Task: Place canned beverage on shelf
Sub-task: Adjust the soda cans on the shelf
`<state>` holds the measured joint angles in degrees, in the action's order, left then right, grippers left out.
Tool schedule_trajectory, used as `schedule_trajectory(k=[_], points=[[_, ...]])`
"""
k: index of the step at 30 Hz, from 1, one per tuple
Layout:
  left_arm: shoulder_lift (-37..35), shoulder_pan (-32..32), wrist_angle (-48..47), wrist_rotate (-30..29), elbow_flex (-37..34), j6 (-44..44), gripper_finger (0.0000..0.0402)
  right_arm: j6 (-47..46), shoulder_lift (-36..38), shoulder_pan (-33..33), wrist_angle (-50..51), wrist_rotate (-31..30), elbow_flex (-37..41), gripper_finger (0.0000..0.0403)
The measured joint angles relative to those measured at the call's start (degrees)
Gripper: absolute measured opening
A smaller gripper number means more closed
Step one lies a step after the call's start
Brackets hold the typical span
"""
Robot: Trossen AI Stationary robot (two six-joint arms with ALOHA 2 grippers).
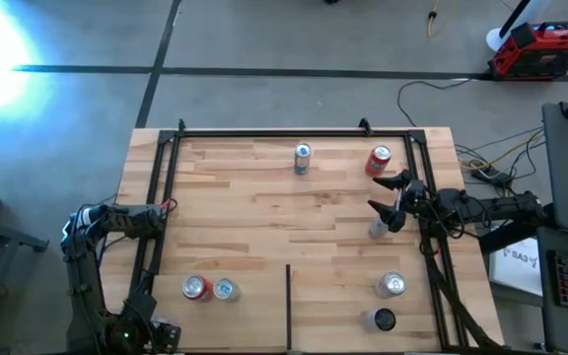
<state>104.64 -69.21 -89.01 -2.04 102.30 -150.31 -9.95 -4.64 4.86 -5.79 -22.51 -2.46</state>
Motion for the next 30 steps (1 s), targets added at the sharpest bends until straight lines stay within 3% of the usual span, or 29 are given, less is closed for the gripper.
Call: schedule_trajectory(k=[8,15,30], points=[[0.0,0.0,-0.6,-0.4,0.0,0.8,0.0272,-0.1,0.0,0.0,0.0,0.0,0.0,0.0382],[-1.8,0.6,-0.8,-5.4,-0.3,3.4,0.0272,0.0,0.0,0.0,0.0,0.0,0.0,0.0382],[-10.1,9.9,-1.0,-7.8,-7.9,13.3,0.0272,0.0,0.0,0.0,0.0,0.0,0.0,0.0382]])
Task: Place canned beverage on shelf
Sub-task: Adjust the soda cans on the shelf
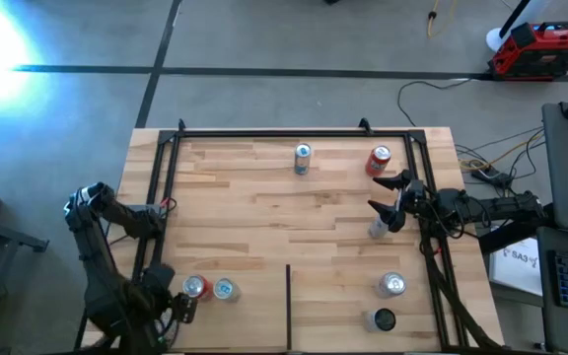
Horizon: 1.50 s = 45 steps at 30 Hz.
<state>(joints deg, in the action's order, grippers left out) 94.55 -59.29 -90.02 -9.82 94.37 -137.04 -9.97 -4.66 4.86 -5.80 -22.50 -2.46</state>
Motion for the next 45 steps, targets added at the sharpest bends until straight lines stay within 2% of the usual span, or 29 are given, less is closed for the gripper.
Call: schedule_trajectory(k=[6,11,25,37,45], points=[[-0.6,6.6,0.1,-0.2,-0.7,9.4,0.0272,-0.1,0.0,0.0,0.0,0.0,0.0,0.0382],[-0.9,9.7,0.0,-0.2,-1.5,13.3,0.0272,-0.1,0.0,0.0,0.0,0.0,0.0,0.0382],[-0.9,10.4,0.9,-0.2,-3.8,13.0,0.0270,-0.1,0.0,0.0,0.0,0.0,0.0,0.0382],[-0.9,10.4,3.8,-0.3,-6.0,13.0,0.0236,0.0,0.0,0.0,0.0,0.0,0.0,0.0382],[-0.9,10.4,3.6,-0.3,-6.1,13.1,0.0252,0.0,0.0,0.0,0.0,0.0,0.0,0.0382]])
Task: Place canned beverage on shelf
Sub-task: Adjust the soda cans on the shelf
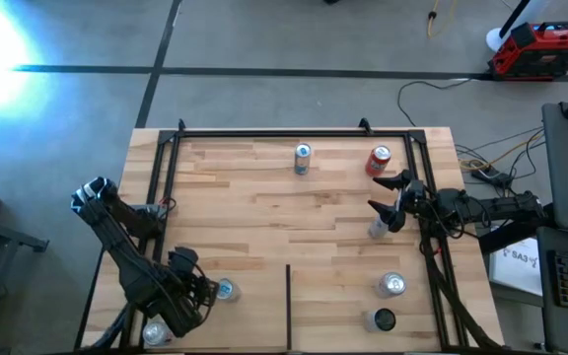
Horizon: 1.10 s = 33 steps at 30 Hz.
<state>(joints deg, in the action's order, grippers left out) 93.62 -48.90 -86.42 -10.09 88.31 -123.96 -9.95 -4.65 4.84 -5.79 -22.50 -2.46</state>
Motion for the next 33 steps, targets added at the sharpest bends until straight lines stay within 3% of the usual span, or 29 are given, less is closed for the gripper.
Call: schedule_trajectory(k=[14,33], points=[[0.0,0.0,0.1,0.0,-0.1,0.3,0.0334,0.0,0.0,0.0,0.0,0.0,0.0,0.0382],[-0.8,-0.1,0.0,0.1,-0.1,1.7,0.0340,0.0,0.0,0.0,0.0,0.0,0.0,0.0382]])
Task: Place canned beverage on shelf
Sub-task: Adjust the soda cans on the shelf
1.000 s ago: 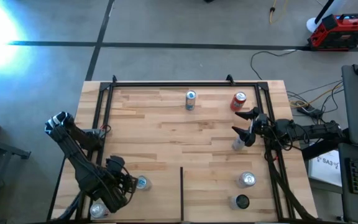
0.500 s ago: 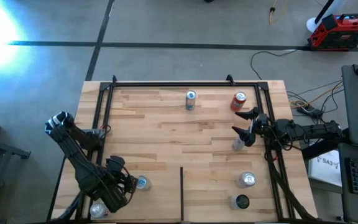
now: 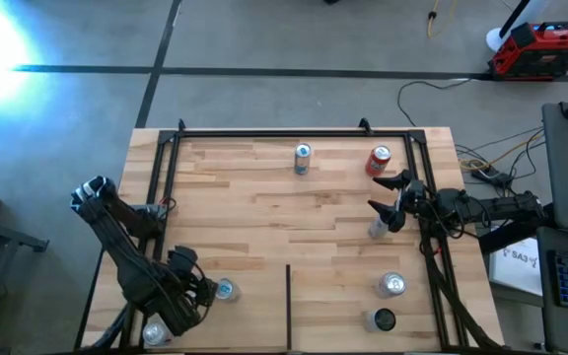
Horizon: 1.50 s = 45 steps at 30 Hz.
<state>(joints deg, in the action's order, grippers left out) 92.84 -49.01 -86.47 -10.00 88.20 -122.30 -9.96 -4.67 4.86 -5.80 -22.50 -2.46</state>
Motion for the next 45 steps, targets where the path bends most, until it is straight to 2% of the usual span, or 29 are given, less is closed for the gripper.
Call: schedule_trajectory(k=[14,24,34,45], points=[[0.2,-0.1,6.0,0.0,-4.1,1.0,0.0336,0.0,0.0,0.0,0.0,0.0,0.0,0.0382],[0.2,-0.1,8.1,0.4,-6.2,-0.1,0.0281,0.0,0.0,0.0,0.0,0.0,0.0,0.0382],[0.2,-1.0,10.6,1.7,-6.2,0.0,0.0281,0.0,0.0,0.0,0.0,0.0,0.0,0.0382],[2.0,-6.2,11.5,1.9,-4.0,-2.4,0.0281,-0.1,0.0,0.0,0.0,0.0,0.0,0.0382]])
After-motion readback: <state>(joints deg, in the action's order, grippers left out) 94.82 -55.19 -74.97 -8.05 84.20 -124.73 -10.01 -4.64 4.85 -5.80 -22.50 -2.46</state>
